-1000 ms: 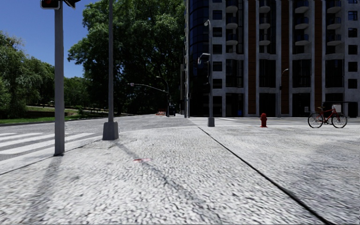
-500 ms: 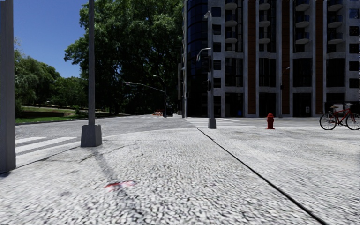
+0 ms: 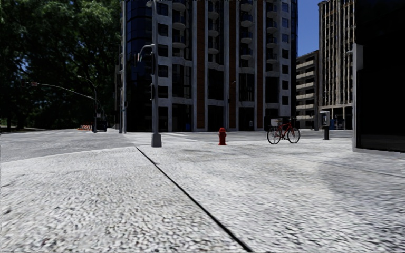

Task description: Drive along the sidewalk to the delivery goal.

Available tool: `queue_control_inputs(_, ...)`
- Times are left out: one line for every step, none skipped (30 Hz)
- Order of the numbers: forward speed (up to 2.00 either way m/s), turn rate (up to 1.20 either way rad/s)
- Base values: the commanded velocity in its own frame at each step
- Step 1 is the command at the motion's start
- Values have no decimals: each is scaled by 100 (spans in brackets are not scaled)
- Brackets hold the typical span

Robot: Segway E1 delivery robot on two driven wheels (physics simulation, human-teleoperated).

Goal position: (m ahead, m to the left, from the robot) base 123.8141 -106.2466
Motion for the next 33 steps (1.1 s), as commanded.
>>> queue_control_inputs(200,-1)
queue_control_inputs(200,0)
queue_control_inputs(200,0)
queue_control_inputs(200,0)
queue_control_inputs(200,0)
queue_control_inputs(200,0)
queue_control_inputs(200,0)
queue_control_inputs(200,0)
queue_control_inputs(200,0)
queue_control_inputs(200,0)
queue_control_inputs(200,0)
queue_control_inputs(200,0)
queue_control_inputs(200,0)
queue_control_inputs(200,0)
queue_control_inputs(200,0)
queue_control_inputs(200,0)
queue_control_inputs(200,0)
queue_control_inputs(200,0)
queue_control_inputs(200,0)
queue_control_inputs(200,0)
queue_control_inputs(200,0)
queue_control_inputs(200,0)
queue_control_inputs(200,0)
queue_control_inputs(200,0)
queue_control_inputs(200,0)
queue_control_inputs(200,0)
queue_control_inputs(200,0)
queue_control_inputs(200,0)
queue_control_inputs(200,0)
queue_control_inputs(200,0)
queue_control_inputs(200,0)
queue_control_inputs(200,0)
queue_control_inputs(200,0)
